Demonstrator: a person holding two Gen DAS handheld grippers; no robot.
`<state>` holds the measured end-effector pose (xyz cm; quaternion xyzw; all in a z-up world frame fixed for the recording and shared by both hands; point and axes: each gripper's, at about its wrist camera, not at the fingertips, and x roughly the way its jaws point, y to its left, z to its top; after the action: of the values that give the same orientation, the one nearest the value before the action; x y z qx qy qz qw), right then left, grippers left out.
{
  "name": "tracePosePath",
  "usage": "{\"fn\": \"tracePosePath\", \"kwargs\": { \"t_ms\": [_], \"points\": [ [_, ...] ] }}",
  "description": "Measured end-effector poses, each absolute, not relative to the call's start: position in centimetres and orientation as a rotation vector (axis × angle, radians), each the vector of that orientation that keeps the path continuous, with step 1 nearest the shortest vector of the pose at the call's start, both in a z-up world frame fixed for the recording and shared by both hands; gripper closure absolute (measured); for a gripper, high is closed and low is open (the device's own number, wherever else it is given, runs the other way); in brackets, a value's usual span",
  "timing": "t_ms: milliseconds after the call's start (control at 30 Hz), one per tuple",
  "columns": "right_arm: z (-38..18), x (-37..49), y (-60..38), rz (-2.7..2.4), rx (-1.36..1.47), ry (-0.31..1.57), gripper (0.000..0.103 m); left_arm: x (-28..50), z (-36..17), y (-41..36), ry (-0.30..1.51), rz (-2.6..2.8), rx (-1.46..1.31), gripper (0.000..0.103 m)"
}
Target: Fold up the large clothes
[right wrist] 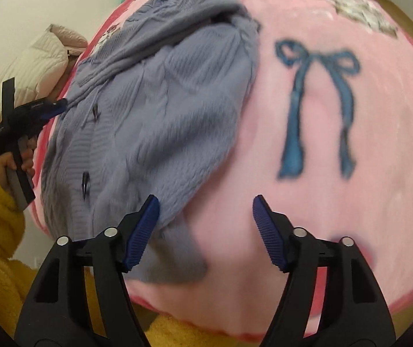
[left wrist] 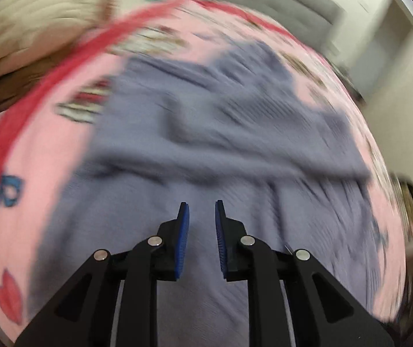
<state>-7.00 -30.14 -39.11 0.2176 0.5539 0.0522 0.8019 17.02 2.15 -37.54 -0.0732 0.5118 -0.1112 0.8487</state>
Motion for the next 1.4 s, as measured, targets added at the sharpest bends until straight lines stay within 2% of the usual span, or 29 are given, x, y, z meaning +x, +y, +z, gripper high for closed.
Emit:
{"fn": "tracePosePath", "kwargs": {
  "t_ms": [67, 133, 200, 267, 300, 400, 500, 633, 767, 867, 933, 1000, 1033, 1100, 1200, 1400],
  "points": [
    [-40.1, -6.6, -29.7, 0.138, 0.474, 1.195, 0.069, 16.8, -38.6, 0.0, 1.123, -0.298, -0.100, 0.085],
    [-40.5, -6.4, -28.8, 0.181, 0.461, 1.187, 0.089, 16.8, -39.8, -1.6, 1.154, -0.320, -0.061, 0.085],
    [-40.4, -5.7, -28.2, 0.227, 0.475, 1.167, 0.087, 17.0, -40.6, -2.3, 1.167, -0.304, -0.049, 0.085],
    [-40.3, -5.2, -28.5, 0.246, 0.565, 1.138, 0.068, 17.3, -40.8, -2.2, 1.167, -0.294, -0.071, 0.085],
    [-40.1, -5.1, -28.7, 0.257, 0.596, 1.105, 0.051, 17.5, -40.7, -2.0, 1.172, -0.290, -0.083, 0.085],
    [-39.5, -4.4, -27.3, 0.288, 0.527, 1.074, 0.050, 17.4, -40.5, -1.9, 1.174, -0.289, -0.077, 0.085],
    [-40.1, -3.9, -26.5, 0.241, 0.489, 1.105, 0.086, 17.1, -40.2, -2.1, 1.173, -0.295, -0.025, 0.085],
    [-38.2, -4.9, -28.0, 0.154, 0.472, 1.117, 0.094, 16.9, -40.0, -2.8, 1.179, -0.272, 0.015, 0.085],
    [-32.8, -8.3, -30.9, 0.005, 0.356, 1.089, 0.098, 16.4, -39.6, -3.4, 1.191, -0.259, -0.022, 0.085],
    [-34.3, -10.2, -32.7, -0.059, 0.450, 1.163, 0.098, 15.7, -40.0, -4.2, 1.191, -0.225, 0.007, 0.085],
    [-37.0, -10.2, -31.7, -0.059, 0.399, 1.230, 0.098, 15.8, -40.4, -4.3, 1.198, -0.201, 0.015, 0.085],
    [-39.0, -10.0, -30.6, -0.070, 0.324, 1.276, 0.095, 16.3, -40.7, -4.5, 1.212, -0.192, 0.031, 0.085],
    [-40.1, -10.3, -30.7, -0.076, 0.332, 1.287, 0.086, 16.5, -40.8, -4.5, 1.212, -0.192, 0.035, 0.085],
    [-39.9, -11.7, -31.3, -0.055, 0.403, 1.205, 0.080, 16.7, -40.7, -4.5, 1.218, -0.198, 0.034, 0.085],
    [-38.5, -14.4, -31.5, -0.107, 0.347, 1.145, 0.047, 16.5, -40.2, -4.3, 1.215, -0.213, 0.042, 0.085],
    [-39.2, -17.9, -26.8, 0.049, 0.009, 1.203, 0.051, 16.4, -40.1, -3.9, 1.218, -0.243, 0.061, 0.084]
  ]
}}
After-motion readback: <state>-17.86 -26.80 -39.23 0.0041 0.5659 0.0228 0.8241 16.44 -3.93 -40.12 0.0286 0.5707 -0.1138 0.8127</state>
